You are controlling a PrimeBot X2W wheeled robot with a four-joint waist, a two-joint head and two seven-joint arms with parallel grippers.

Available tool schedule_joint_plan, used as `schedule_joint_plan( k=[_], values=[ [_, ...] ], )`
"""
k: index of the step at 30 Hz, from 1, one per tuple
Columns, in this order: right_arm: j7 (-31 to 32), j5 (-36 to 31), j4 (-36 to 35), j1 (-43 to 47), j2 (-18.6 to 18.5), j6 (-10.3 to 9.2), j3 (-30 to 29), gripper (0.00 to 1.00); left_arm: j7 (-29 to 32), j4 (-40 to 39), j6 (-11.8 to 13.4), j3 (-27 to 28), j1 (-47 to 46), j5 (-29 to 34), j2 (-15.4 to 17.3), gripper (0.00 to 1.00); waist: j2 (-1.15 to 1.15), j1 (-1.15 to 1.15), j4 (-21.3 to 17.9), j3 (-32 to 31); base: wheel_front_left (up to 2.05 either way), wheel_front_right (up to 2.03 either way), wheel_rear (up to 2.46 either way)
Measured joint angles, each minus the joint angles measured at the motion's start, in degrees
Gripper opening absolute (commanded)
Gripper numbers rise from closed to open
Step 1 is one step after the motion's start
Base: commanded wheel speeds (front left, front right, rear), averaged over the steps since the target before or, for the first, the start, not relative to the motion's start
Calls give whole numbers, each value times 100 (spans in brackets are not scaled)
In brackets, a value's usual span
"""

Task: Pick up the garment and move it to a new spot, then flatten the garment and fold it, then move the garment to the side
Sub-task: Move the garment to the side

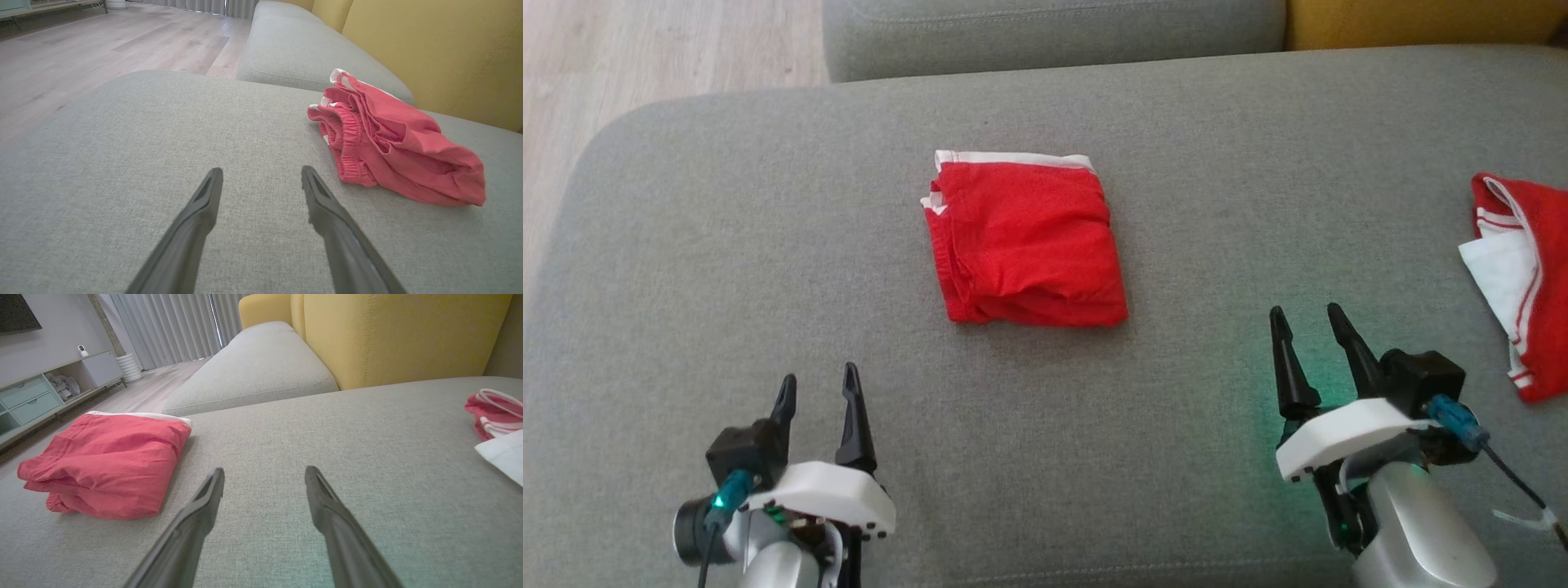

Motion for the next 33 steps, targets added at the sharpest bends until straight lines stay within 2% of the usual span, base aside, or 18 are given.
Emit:
schedule_joint_plan(
  k=[7,13,23,27,30,31,32,33],
  values=[
    [0,60,20,-77,3,0,66,100,0,-54,-9,-234,-75,-52,5,100,0,0,178,222,0,0,0],
    [-2,274,327,-749,4,0,207,100,0,-80,-11,-643,-321,-259,11,100,0,0,619,447,0,0,0],
    [21,401,1444,-1749,-3,0,154,100,0,-123,7,-879,-456,-350,13,100,0,0,1440,816,0,0,0],
    [88,497,1971,-2053,-12,0,137,100,0,-136,2,-882,-470,-350,12,100,0,0,1650,963,0,0,0],
    [212,736,2249,-2163,-20,0,335,100,0,-138,2,-879,-484,-350,12,100,0,0,1724,1037,0,0,0],
    [233,801,2304,-2196,-36,0,432,75,0,-138,2,-878,-492,-350,12,100,0,0,1729,1043,0,0,0],
    [255,879,2347,-2244,-54,0,521,32,0,-137,2,-875,-502,-350,12,100,0,0,1720,1038,0,0,0],
    [255,879,2347,-2244,-54,0,521,32,0,-137,2,-875,-502,-350,12,100,0,0,1720,1038,0,0,0]
  ],
)
